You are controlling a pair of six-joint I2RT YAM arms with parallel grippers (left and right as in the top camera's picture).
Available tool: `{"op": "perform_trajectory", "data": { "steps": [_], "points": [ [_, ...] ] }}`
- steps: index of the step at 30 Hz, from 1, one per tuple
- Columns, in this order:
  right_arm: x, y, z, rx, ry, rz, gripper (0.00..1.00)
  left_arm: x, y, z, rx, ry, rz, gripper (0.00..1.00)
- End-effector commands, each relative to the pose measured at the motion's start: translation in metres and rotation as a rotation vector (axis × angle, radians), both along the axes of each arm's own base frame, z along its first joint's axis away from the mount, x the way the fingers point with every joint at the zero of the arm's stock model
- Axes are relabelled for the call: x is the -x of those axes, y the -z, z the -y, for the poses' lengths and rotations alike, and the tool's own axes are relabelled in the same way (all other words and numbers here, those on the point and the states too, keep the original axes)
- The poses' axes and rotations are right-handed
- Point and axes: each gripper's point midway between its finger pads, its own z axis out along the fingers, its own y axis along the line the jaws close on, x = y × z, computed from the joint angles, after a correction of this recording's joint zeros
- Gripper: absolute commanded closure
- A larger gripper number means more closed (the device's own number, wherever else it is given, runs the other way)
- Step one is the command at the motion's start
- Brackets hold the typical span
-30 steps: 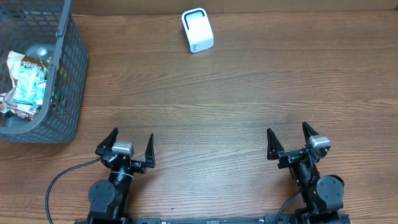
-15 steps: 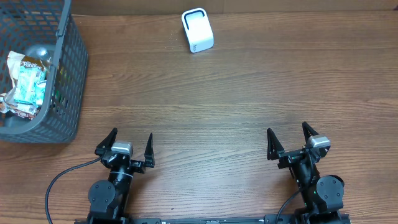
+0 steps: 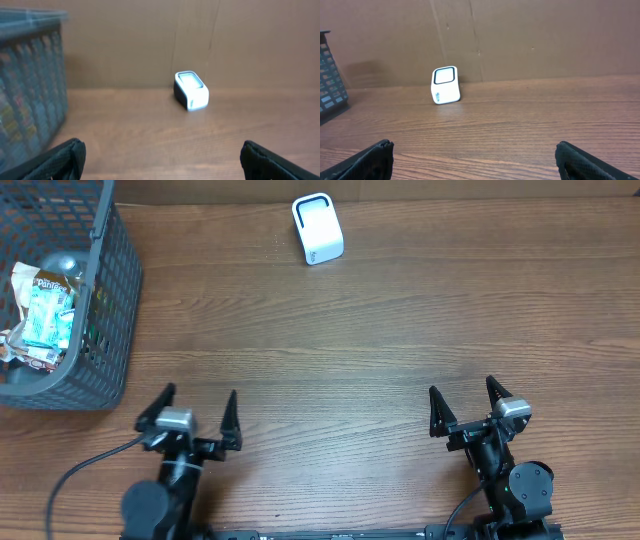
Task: Scan the item barcode
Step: 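Move the left gripper left and down into the grey basket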
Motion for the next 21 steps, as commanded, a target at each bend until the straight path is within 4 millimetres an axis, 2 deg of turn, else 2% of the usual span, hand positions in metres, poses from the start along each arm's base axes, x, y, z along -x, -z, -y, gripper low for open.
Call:
{"op": "perform_trajectory", "data": {
  "steps": [1, 6, 11, 15, 18, 21],
  "points": [
    [0.000, 0.002, 0.000, 0.003, 0.001, 0.004, 0.00, 0.016, -0.063, -0.009, 0.034, -0.038, 0.044, 0.00],
    [0.000, 0.002, 0.000, 0.003, 0.001, 0.004, 0.00, 0.022, -0.117, -0.010, 0.020, -0.046, -0.055, 0.00],
    [0.000, 0.002, 0.000, 0.003, 0.001, 0.004, 0.00, 0.007, -0.154, -0.009, -0.008, -0.050, -0.262, 0.00],
    [0.000, 0.002, 0.000, 0.003, 0.001, 0.004, 0.00, -0.013, -0.171, -0.005, -0.032, -0.041, -0.448, 0.00],
    [0.000, 0.002, 0.000, 0.003, 0.001, 0.004, 0.00, -0.030, -0.173, -0.006, -0.069, -0.055, -0.604, 0.00],
    [0.000, 0.002, 0.000, 0.003, 0.001, 0.004, 0.00, -0.052, -0.172, 0.002, -0.070, -0.027, -0.698, 0.00]
  ]
}}
